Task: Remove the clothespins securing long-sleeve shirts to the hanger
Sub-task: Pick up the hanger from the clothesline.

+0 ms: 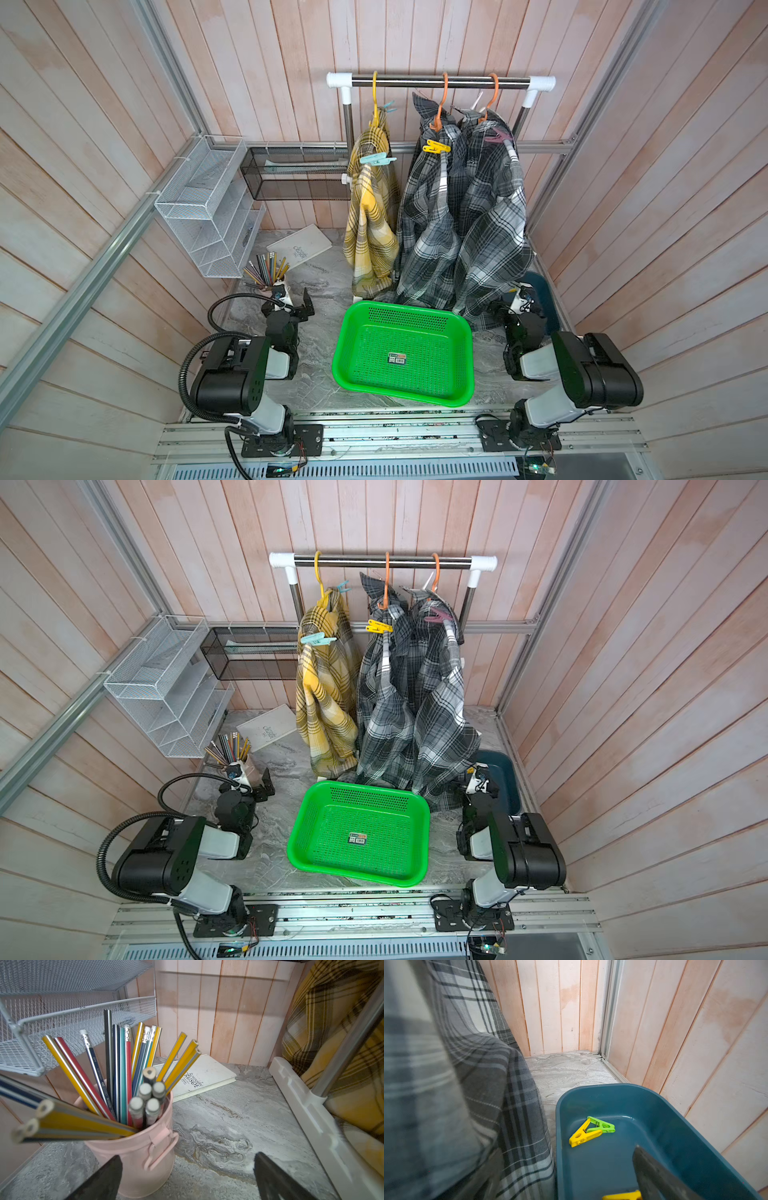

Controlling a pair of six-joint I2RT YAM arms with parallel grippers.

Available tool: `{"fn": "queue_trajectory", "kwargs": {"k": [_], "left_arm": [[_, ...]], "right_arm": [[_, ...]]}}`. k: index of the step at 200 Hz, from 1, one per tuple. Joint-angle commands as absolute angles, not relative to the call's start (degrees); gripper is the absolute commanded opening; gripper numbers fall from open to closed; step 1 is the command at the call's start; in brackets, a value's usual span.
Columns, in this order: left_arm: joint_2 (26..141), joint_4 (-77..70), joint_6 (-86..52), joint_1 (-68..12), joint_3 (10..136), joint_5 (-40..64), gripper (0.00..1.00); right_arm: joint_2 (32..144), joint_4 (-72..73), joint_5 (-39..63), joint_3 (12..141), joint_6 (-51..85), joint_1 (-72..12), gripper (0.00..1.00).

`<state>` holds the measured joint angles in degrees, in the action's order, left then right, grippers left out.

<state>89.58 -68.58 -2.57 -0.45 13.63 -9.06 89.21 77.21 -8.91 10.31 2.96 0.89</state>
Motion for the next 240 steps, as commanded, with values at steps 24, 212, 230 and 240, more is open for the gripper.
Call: {"fn": "queue_trajectory", "kwargs": {"k": [24,212,230,240], "left_arm": [[90.06,-70.09,-1.65,-0.69,14.59,-9.76,1.00],[89.97,-69.58,-1.85,-0.62,14.85,-9.23,1.00],[89.99,-69.63,-1.85,-0.53,14.86,-9.23,1.00],[90.00,-69.61,-1.85,-0.57,14.87,-9.23,1.00]], "right_arm": [[89.91,79.15,-9.25,11.28,2.55,0.76,0.98],[89.84,80.24,-10.21,10.78,3.12,0.74,0.98],[89.87,82.10,-11.67,9.70,3.69,0.83,0.98],[89.91,82.94,-11.69,9.35,3.69,0.86,0.98]]}}
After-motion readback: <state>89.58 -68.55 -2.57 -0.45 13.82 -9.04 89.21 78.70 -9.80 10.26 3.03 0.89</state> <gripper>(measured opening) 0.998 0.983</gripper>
